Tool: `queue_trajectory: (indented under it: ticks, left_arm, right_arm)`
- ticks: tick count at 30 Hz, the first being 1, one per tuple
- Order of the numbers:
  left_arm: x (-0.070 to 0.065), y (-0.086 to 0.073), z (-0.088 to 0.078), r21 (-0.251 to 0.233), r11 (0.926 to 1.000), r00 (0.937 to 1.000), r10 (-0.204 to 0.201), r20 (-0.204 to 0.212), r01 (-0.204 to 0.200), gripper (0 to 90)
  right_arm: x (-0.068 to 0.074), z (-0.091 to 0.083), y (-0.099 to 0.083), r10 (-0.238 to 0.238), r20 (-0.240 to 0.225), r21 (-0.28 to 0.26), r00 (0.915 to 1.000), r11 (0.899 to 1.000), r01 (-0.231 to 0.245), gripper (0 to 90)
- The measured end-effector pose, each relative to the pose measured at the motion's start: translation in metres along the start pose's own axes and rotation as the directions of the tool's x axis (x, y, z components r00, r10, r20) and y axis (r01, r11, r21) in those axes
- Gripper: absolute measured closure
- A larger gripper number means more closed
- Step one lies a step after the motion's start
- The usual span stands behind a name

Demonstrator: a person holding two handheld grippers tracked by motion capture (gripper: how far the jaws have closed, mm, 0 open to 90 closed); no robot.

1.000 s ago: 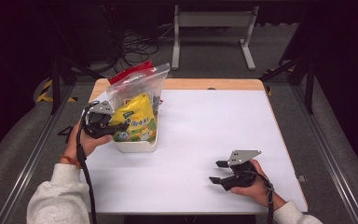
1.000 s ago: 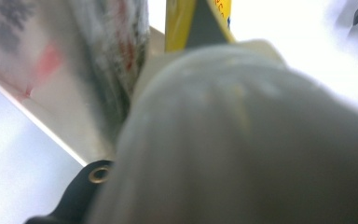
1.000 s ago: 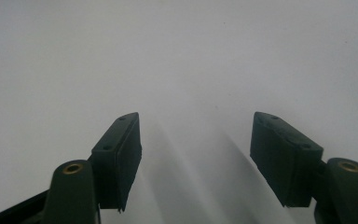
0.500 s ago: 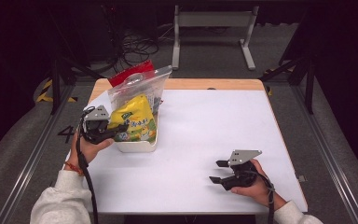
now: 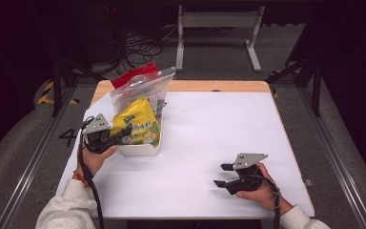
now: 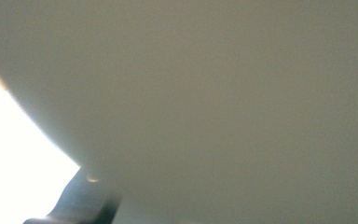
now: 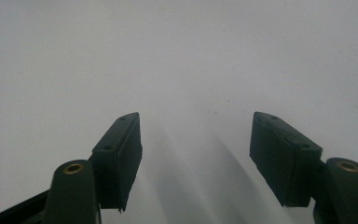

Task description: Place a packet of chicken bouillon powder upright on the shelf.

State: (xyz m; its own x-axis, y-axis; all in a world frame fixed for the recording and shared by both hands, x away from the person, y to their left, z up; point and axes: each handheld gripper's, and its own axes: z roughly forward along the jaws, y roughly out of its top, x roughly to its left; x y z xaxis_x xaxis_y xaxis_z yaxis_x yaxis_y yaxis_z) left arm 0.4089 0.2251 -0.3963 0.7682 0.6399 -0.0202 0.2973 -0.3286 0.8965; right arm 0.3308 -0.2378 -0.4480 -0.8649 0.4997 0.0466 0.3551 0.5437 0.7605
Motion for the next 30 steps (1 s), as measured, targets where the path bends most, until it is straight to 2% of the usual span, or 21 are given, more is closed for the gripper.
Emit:
queue_trajectory:
  ticks: [3, 5, 6, 7, 8, 11, 17, 21, 24, 25, 28, 30]
  left_arm:
    - [0.000, -0.002, 0.000, -0.015, 0.9998, 0.9999, -0.011, -0.011, 0.011, 87.0]
    - [-0.003, -0.003, -0.001, -0.028, 0.9996, 0.9996, -0.003, -0.029, 0.003, 81.2]
    - [-0.005, -0.001, -0.001, -0.013, 0.9999, 0.9974, 0.001, -0.072, -0.002, 76.2]
    - [-0.005, 0.000, -0.002, -0.011, 0.9999, 0.9959, 0.006, -0.091, -0.007, 67.1]
    - [-0.006, 0.001, -0.004, -0.021, 0.9998, 0.9956, 0.001, -0.093, -0.003, 66.4]
    - [-0.007, 0.001, -0.008, -0.058, 0.9983, 0.9947, -0.009, -0.102, 0.003, 57.1]
    - [-0.013, 0.003, -0.013, -0.058, 0.9982, 0.9925, 0.006, -0.122, -0.013, 47.6]
    - [-0.016, 0.005, -0.015, -0.072, 0.9973, 0.9902, 0.002, -0.140, -0.012, 32.3]
    - [-0.015, 0.006, -0.018, -0.094, 0.9955, 0.9898, -0.018, -0.142, 0.004, 23.5]
    - [-0.014, 0.008, -0.022, -0.122, 0.9924, 0.9848, -0.037, -0.170, 0.016, 19.8]
    - [-0.012, 0.008, -0.027, -0.142, 0.9893, 0.9852, -0.057, -0.162, 0.034, 17.2]
    - [-0.012, 0.008, -0.031, -0.155, 0.9874, 0.9827, -0.060, -0.175, 0.033, 15.3]
  right_arm:
    - [0.001, -0.001, 0.001, -0.010, 0.007, -0.005, 0.9999, 1.000, 0.010, 34.0]
    - [0.002, -0.003, 0.002, -0.017, 0.015, -0.010, 0.9997, 1.000, 0.017, 34.0]
    - [0.002, -0.003, 0.002, -0.023, 0.019, -0.010, 0.9996, 1.000, 0.023, 34.2]
    - [0.003, -0.004, 0.003, -0.034, 0.027, -0.007, 0.9991, 0.999, 0.034, 34.2]
    - [0.004, -0.005, 0.003, -0.043, 0.035, -0.005, 0.9985, 0.999, 0.044, 34.2]
    - [0.005, -0.007, 0.004, -0.058, 0.051, -0.008, 0.9970, 0.998, 0.059, 34.2]
    - [0.005, -0.008, 0.005, -0.068, 0.069, -0.013, 0.9953, 0.998, 0.069, 34.2]
    - [0.005, -0.008, 0.005, -0.071, 0.074, -0.010, 0.9947, 0.997, 0.072, 33.8]
    - [0.004, -0.008, 0.005, -0.070, 0.074, -0.010, 0.9949, 0.997, 0.071, 33.3]
    - [0.005, -0.007, 0.005, -0.072, 0.074, -0.009, 0.9947, 0.997, 0.072, 32.5]
    - [0.005, -0.008, 0.005, -0.071, 0.076, -0.009, 0.9946, 0.997, 0.072, 32.3]
    - [0.004, -0.008, 0.005, -0.071, 0.079, -0.010, 0.9944, 0.997, 0.072, 32.1]
